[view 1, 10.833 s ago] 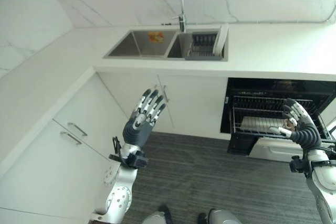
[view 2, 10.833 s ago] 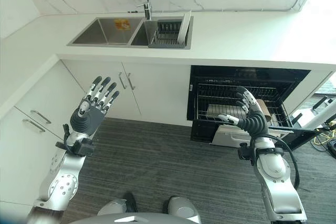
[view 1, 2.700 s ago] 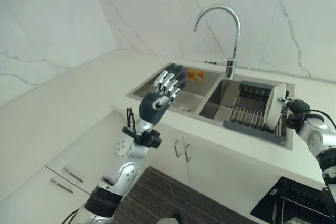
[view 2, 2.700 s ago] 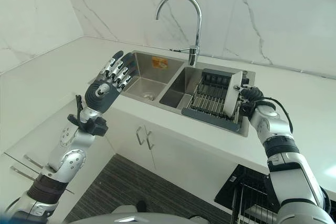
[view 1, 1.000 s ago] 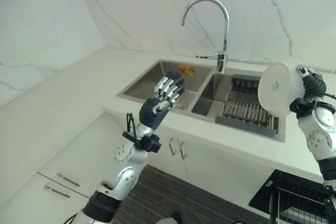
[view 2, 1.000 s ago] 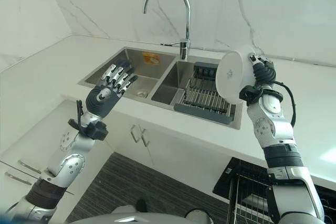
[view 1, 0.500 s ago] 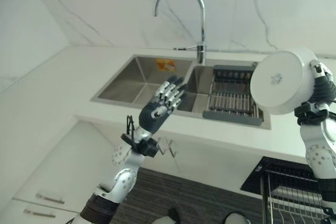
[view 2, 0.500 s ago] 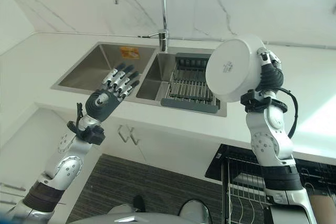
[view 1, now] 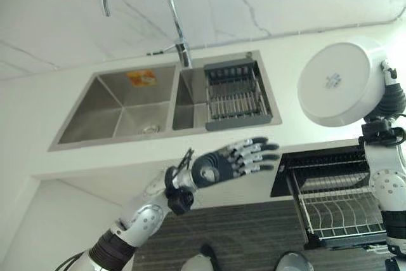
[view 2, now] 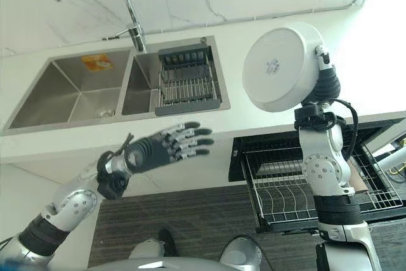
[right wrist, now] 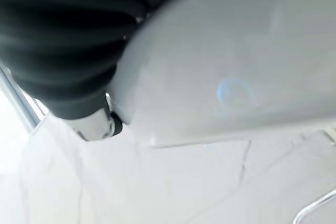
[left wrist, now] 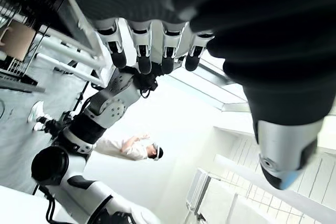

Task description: Place the dishes in the dishwasher.

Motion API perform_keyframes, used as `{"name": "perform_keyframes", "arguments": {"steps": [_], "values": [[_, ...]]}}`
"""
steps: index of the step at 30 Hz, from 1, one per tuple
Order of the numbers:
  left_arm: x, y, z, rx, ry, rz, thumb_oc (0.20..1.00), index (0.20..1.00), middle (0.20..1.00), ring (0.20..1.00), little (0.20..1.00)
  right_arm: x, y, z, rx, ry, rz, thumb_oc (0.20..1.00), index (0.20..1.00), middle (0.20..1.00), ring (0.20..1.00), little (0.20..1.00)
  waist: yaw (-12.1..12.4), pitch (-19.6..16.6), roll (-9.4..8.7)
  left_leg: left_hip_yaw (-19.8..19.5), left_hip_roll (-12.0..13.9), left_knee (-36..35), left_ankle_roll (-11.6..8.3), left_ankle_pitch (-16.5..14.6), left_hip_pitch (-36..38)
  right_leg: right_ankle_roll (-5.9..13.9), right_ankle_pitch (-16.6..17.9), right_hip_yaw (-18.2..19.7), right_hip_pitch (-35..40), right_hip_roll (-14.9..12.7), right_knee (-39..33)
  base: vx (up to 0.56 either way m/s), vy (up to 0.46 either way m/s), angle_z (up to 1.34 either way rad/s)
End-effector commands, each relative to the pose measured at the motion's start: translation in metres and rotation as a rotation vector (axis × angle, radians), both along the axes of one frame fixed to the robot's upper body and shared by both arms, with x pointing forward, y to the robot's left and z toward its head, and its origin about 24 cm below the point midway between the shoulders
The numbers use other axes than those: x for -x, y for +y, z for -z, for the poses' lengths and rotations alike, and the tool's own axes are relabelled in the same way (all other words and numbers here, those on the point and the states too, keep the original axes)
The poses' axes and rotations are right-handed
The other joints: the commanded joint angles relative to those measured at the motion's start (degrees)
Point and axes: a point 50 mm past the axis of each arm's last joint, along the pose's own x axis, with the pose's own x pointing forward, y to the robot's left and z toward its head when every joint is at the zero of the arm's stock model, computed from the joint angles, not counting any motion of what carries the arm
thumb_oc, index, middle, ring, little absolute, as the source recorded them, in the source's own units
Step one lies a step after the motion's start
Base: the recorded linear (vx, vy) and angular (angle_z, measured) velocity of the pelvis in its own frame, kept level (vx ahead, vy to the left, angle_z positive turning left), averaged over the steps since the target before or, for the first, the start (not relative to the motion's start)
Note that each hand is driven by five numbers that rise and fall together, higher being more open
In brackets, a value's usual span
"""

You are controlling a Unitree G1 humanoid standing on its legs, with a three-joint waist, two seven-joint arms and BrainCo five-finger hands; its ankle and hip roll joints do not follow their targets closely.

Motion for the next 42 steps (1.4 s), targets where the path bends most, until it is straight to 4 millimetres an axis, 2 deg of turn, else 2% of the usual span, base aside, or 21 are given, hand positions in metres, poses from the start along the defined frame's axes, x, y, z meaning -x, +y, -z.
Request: {"name": "perform_keyframes", "arguments": {"steps": [1, 8, 13, 15, 18, 28, 32, 35, 37, 40, 42], "values": [[0.009, 0.0, -0.015, 0.083, -0.034, 0.081, 1.0, 1.0, 1.0, 1.0, 1.0, 0.003, -0.003, -0.041, -0.044, -0.209, -0.004, 0.2, 0.2, 0.2, 0.2, 0.2, -0.6, -4.3, -3.68, -0.44, -1.57, 9.3, 1.82, -15.53, 0.59, 4.53, 9.66, -1.1, 5.62, 0.63, -10.72, 0.03, -0.126, -0.35], [0.018, -0.003, 0.011, -0.049, 0.045, 0.13, 1.0, 1.0, 1.0, 1.0, 1.0, 0.009, -0.011, -0.041, -0.001, -0.178, 0.029, 0.2, 0.2, 0.2, 0.2, 0.2, -2.88, -4.89, -3.08, -0.45, -1.97, 9.3, 1.88, -16.21, 1.9, 4.24, 8.34, 0.98, 4.14, 1.88, -10.72, 0.03, -0.065, -0.2], [0.022, 0.003, 0.049, -0.131, 0.224, 0.084, 1.0, 1.0, 1.0, 1.0, 1.0, 0.016, -0.023, -0.034, 0.053, -0.132, 0.067, 0.2, 0.2, 0.2, 0.2, 0.2, -4.95, -4.93, -2.82, 0.08, -1.69, 9.3, 2.15, -16.39, 2.41, 3.76, 7.47, 3.22, 2.88, 3.41, -10.72, 0.02, -0.07, -0.14], [0.033, 0.013, 0.078, -0.198, 0.331, 0.078, 1.0, 1.0, 1.0, 1.0, 1.0, 0.021, -0.035, -0.032, 0.074, -0.114, 0.094, 0.2, 0.2, 0.2, 0.2, 0.2, -5.59, -5.07, -2.74, 0.24, -1.3, 9.3, 2.02, -16.21, 2.32, 3.59, 7.03, 4.37, 2.26, 4.39, -10.72, 0.01, -0.087, -0.26], [0.041, 0.02, 0.093, -0.218, 0.403, 0.1, 1.0, 1.0, 1.0, 1.0, 1.0, 0.023, -0.04, -0.029, 0.111, -0.1, 0.105, 0.2, 0.2, 0.2, 0.2, 0.2, -5.69, -5.17, -2.63, 0.28, -1.11, 9.3, 1.97, -16.12, 2.2, 3.4, 6.84, 4.71, 1.99, 4.8, -10.72, 0.0, -0.017, -0.04], [0.084, 0.051, 0.166, -0.291, 0.743, 0.093, 1.0, 1.0, 1.0, 1.0, 1.0, 0.033, -0.055, -0.024, 0.369, -0.018, 0.2, 0.2, 0.2, 0.2, 0.2, 0.2, -6.79, -5.44, -2.79, 1.11, -0.29, 9.3, 1.69, -15.91, 1.99, 2.56, 5.89, 5.57, 1.5, 6.3, -10.72, 0.0, -0.013, -0.04], [0.091, 0.053, 0.178, -0.287, 0.8, 0.067, 1.0, 1.0, 1.0, 1.0, 1.0, 0.035, -0.055, -0.02, 0.402, -0.001, 0.199, 0.2, 0.2, 0.2, 0.2, 0.2, -6.84, -5.45, -2.87, 1.33, -0.1, 9.3, 1.68, -15.91, 1.86, 2.41, 5.75, 5.48, 1.36, 6.46, -10.72, -0.03, -0.007, -0.09], [0.092, 0.055, 0.187, -0.325, 0.836, -0.01, 1.0, 1.0, 1.0, 1.0, 1.0, 0.037, -0.055, -0.018, 0.499, 0.016, 0.266, 0.2, 0.2, 0.2, 0.2, 0.2, -6.68, -5.43, -2.99, 1.39, -0.01, 9.3, 1.57, -15.75, 1.7, 2.31, 5.67, 5.27, 1.35, 6.56, -10.72, -0.01, -0.002, 0.0], [0.083, 0.068, 0.196, -0.369, 0.837, -0.277, 1.0, 1.0, 1.0, 1.0, 1.0, 0.039, -0.051, -0.014, 0.576, 0.048, 0.296, 0.2, 0.2, 0.2, 0.2, 0.2, -6.41, -5.49, -3.01, 1.41, 0.2, 9.3, 1.52, -15.46, 1.53, 2.19, 5.57, 4.92, 1.29, 6.64, -10.72, -0.04, -0.007, 0.0], [0.075, 0.079, 0.2, -0.369, 0.847, -0.458, 1.0, 1.0, 1.0, 1.0, 1.0, 0.045, -0.049, -0.004, 0.602, 0.076, 0.315, 0.2, 0.2, 0.2, 0.2, 0.2, -5.88, -5.44, -3.14, 1.29, 0.27, 9.3, 1.63, -15.38, 1.36, 2.01, 5.45, 4.35, 1.44, 6.65, -10.72, -0.01, -0.01, 0.01], [0.074, 0.088, 0.204, -0.44, 0.816, -0.579, 1.0, 1.0, 1.0, 1.0, 1.0, 0.048, -0.046, 0.003, 0.615, 0.093, 0.327, 0.2, 0.2, 0.2, 0.2, 0.2, -5.53, -5.31, -3.48, 1.1, 0.35, 9.3, 1.58, -15.19, 1.2, 1.92, 5.51, 3.83, 1.61, 6.65, -10.72, -0.04, -0.043, 0.03]]}}
